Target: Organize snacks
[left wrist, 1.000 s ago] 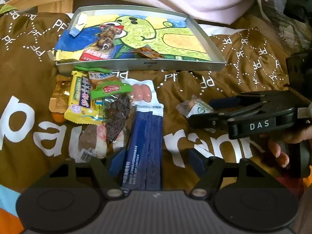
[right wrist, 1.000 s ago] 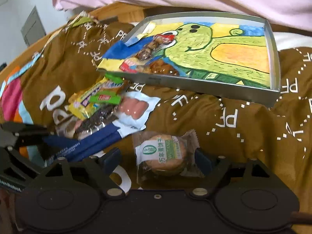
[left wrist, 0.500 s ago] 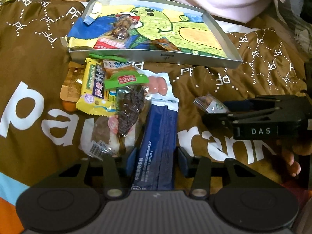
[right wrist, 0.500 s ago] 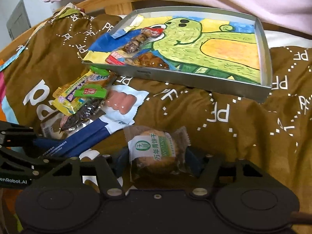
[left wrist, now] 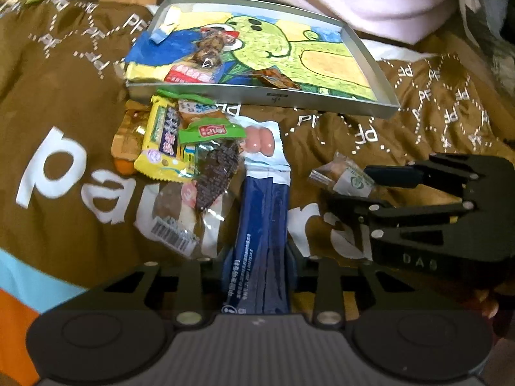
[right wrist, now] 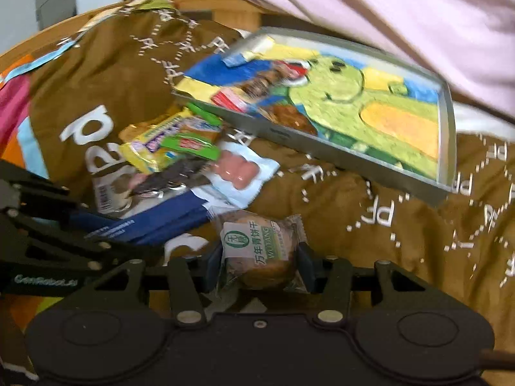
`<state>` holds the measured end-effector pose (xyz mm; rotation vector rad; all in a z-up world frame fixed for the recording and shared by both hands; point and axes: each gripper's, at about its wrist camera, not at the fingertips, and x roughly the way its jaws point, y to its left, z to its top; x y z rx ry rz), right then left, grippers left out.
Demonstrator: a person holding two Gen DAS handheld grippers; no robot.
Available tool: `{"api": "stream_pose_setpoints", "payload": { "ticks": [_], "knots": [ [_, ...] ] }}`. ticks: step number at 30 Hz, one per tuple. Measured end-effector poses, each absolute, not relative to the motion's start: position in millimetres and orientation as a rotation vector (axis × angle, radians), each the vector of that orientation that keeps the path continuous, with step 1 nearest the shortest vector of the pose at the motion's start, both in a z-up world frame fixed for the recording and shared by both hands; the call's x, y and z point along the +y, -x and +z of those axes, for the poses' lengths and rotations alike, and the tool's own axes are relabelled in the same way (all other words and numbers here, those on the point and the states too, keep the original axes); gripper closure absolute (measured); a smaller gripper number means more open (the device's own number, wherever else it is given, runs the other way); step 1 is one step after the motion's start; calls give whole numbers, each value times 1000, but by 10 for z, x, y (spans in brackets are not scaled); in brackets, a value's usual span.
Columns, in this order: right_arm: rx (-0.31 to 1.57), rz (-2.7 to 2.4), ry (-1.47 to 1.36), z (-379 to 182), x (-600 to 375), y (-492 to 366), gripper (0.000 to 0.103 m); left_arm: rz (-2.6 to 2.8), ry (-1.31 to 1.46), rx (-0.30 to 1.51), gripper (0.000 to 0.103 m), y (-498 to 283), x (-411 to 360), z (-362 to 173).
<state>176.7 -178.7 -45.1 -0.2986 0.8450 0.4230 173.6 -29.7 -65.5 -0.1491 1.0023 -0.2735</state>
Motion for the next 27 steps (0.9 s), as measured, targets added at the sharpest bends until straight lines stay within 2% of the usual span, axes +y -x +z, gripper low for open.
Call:
{"api": "stream_pose_setpoints", "payload": {
  "ticks": [7,27],
  "knots": [
    [726,394,331,-178,-1743,-1670,53,-316,289,1011,68,-1643,-224,-515],
    [520,300,160,535,-1871,-1486,53,-190,354,698,67,-1507,2,308]
  ]
}}
